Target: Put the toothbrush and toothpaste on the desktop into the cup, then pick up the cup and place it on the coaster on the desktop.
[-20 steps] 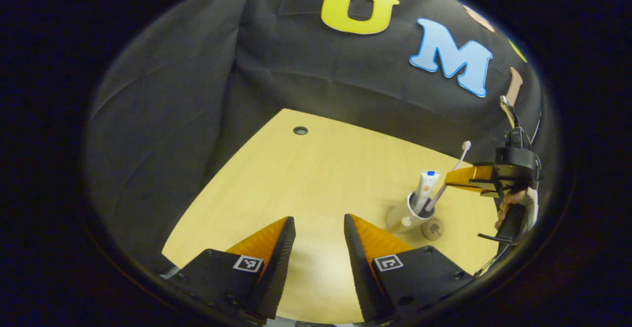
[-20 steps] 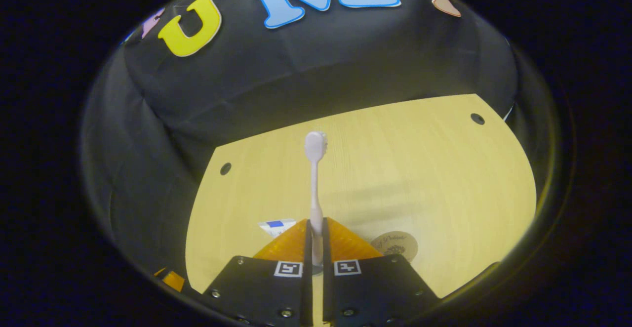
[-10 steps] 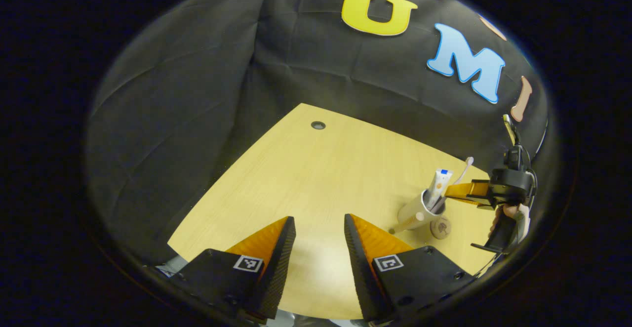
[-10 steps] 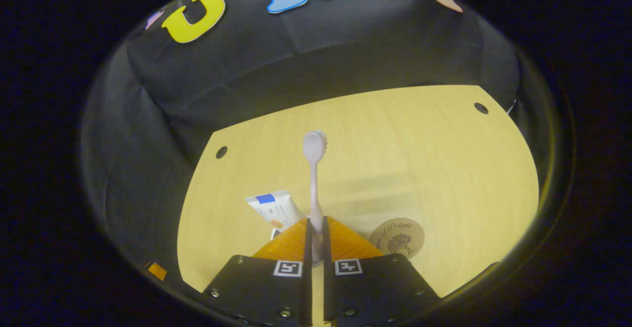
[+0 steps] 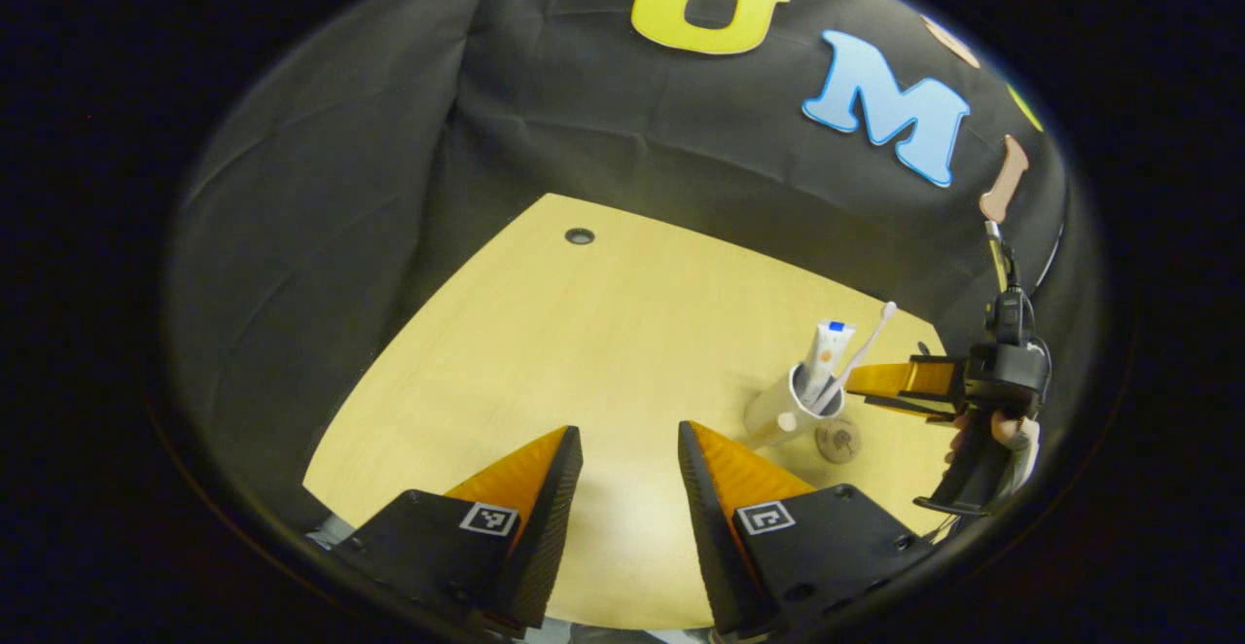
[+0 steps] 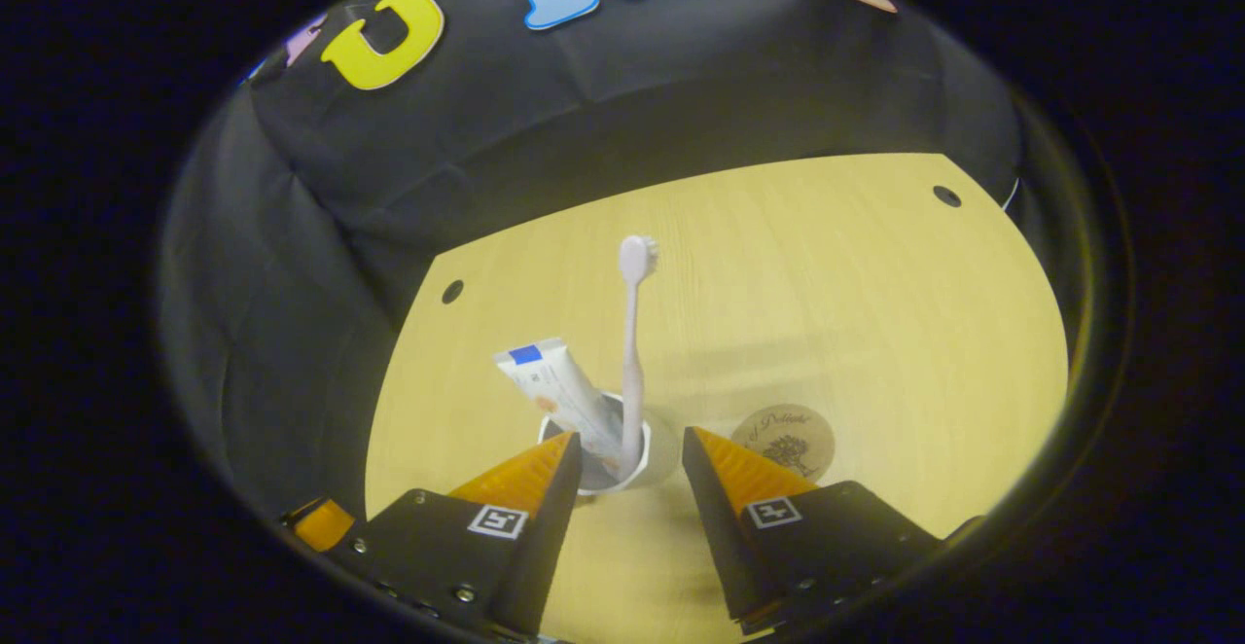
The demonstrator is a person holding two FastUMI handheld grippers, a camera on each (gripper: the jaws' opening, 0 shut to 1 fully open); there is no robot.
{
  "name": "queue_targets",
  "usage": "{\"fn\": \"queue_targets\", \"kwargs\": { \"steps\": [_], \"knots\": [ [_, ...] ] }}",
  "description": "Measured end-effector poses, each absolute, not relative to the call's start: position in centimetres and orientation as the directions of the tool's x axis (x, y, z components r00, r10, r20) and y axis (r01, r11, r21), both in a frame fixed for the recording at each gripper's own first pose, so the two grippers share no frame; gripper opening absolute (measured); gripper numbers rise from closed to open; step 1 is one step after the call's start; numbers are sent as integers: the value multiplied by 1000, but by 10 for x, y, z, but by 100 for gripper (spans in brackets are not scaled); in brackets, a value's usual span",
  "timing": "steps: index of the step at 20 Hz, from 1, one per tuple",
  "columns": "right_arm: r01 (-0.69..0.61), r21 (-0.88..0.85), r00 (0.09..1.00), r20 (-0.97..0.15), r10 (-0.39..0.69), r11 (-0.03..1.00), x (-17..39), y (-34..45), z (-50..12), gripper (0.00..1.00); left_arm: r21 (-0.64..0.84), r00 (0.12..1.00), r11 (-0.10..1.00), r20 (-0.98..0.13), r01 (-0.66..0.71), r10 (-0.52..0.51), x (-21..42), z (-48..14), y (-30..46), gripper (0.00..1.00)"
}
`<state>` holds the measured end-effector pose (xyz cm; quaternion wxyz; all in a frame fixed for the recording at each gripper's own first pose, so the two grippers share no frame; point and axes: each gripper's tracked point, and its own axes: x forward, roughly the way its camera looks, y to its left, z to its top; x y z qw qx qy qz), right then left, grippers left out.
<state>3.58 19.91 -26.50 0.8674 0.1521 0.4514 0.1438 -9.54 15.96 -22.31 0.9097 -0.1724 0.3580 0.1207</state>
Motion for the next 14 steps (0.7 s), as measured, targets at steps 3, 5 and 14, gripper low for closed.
{"fn": "queue_targets", "kwargs": {
  "steps": [3, 5, 14],
  "knots": [
    [-83, 413, 554, -737, 387, 907, 29, 187, -266, 67, -237, 723, 932, -690, -274, 37, -81, -221, 140, 67],
    [-53, 414, 558, -742, 371, 909, 24, 175, -270, 66, -244, 726, 951, -687, -191, -30, -69, -221, 120, 67],
    [187, 441, 568, -778, 269, 878, -29, 89, -301, 67, -280, 536, 934, -765, 220, -356, -32, -251, 37, 67]
  ]
}}
